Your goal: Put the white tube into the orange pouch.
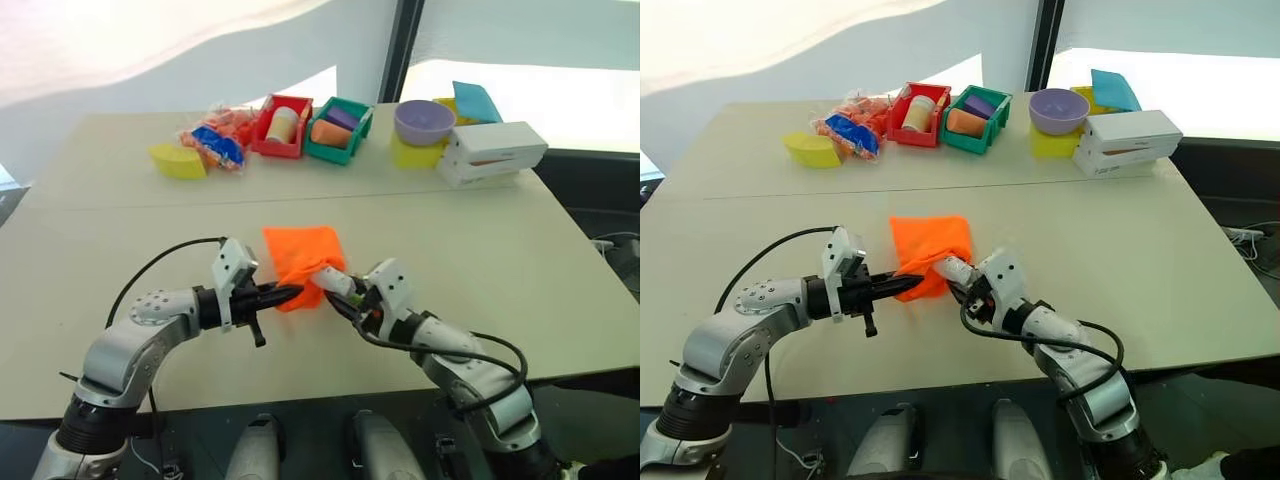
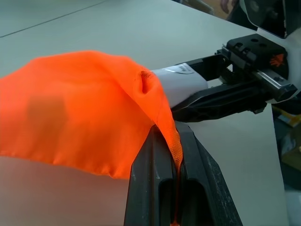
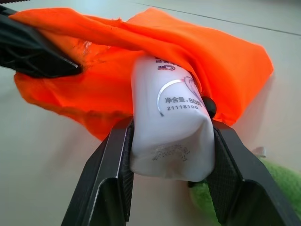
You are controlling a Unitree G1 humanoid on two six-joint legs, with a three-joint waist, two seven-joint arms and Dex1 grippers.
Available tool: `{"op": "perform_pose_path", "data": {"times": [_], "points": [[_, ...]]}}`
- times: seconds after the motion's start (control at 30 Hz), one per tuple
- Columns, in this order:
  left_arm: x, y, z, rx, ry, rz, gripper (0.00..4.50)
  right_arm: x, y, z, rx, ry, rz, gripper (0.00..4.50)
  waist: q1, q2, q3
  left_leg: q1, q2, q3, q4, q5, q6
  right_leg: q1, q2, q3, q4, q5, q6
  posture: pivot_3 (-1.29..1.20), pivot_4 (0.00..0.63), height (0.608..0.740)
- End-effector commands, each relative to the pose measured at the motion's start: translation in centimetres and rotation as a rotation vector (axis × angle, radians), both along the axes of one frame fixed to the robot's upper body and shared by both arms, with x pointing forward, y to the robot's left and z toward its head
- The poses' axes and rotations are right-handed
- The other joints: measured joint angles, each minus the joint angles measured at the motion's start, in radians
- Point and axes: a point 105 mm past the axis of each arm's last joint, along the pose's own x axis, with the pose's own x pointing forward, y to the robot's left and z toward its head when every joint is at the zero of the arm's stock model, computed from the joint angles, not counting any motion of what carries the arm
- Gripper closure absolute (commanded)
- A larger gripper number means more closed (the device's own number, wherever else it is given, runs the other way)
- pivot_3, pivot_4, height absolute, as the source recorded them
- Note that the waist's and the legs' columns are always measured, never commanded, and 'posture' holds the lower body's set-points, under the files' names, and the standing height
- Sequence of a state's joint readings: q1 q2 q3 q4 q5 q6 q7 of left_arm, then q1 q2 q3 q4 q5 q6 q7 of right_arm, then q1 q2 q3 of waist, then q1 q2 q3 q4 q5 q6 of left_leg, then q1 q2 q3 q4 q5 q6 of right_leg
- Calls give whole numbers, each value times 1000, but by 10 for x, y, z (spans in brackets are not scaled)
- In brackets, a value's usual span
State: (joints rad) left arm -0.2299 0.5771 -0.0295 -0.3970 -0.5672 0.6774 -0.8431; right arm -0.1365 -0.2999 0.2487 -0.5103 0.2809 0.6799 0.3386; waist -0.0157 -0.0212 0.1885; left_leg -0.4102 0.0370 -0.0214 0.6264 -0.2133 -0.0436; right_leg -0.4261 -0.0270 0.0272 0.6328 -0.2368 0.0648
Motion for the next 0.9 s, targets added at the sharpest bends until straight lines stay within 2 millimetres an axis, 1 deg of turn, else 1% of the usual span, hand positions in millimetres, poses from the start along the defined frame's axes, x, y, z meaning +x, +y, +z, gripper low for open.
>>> {"op": "perform_pose_path", "data": {"times": [0.03,0.2,0.37,0.47,0.53,0.57,0.63,0.67,0.7,0.83,0.9], "points": [[-5,-11,8,-13,-34,-44,4500,6,7,13,-8,-37,1,2840,0,0,0,0,0,0,0,0,0,0,0,0,0,0,0,0,150,740],[-6,-18,8,-23,-32,-60,4500,14,18,18,-44,-54,-4,2840,-1,0,0,0,0,0,0,0,0,0,0,0,0,0,0,0,150,740],[-7,-21,8,-32,-33,-63,4500,30,21,13,-148,-48,-73,2840,-4,0,0,0,0,0,0,0,0,0,0,0,0,0,0,0,150,740],[-6,-20,7,-33,-34,-54,4500,31,28,16,-111,-28,-39,2840,-3,0,0,0,0,0,0,0,0,0,0,0,0,0,0,0,150,740],[-4,-16,5,-30,-32,-33,4500,26,33,21,-83,-33,3,1935,-1,0,0,0,0,0,0,0,0,0,0,0,0,0,0,0,150,740],[-3,-14,5,-28,-31,-24,4500,25,34,22,-81,-36,9,1669,-1,0,0,0,0,0,0,0,0,0,0,0,0,0,0,0,150,740],[1,-8,3,-35,-26,10,4500,23,34,24,-75,-43,23,799,-2,0,0,0,0,0,0,0,0,0,0,0,0,0,0,0,150,740],[3,-4,3,-45,-20,31,4500,21,34,25,-67,-46,31,242,-2,0,0,0,0,0,0,0,0,0,0,0,0,0,0,0,150,740],[6,-1,3,-53,-15,51,4500,19,33,26,-60,-49,42,39,-2,0,0,0,0,0,0,0,0,0,0,0,0,0,0,0,150,740],[13,12,0,-83,8,110,4500,9,23,30,-32,-54,92,39,-2,0,0,0,0,0,0,0,0,0,0,0,0,0,0,0,150,740],[17,18,-2,-99,22,138,4500,2,16,27,-33,-44,139,39,-2,0,0,0,0,0,0,0,0,0,0,0,0,0,0,0,150,740]]}}
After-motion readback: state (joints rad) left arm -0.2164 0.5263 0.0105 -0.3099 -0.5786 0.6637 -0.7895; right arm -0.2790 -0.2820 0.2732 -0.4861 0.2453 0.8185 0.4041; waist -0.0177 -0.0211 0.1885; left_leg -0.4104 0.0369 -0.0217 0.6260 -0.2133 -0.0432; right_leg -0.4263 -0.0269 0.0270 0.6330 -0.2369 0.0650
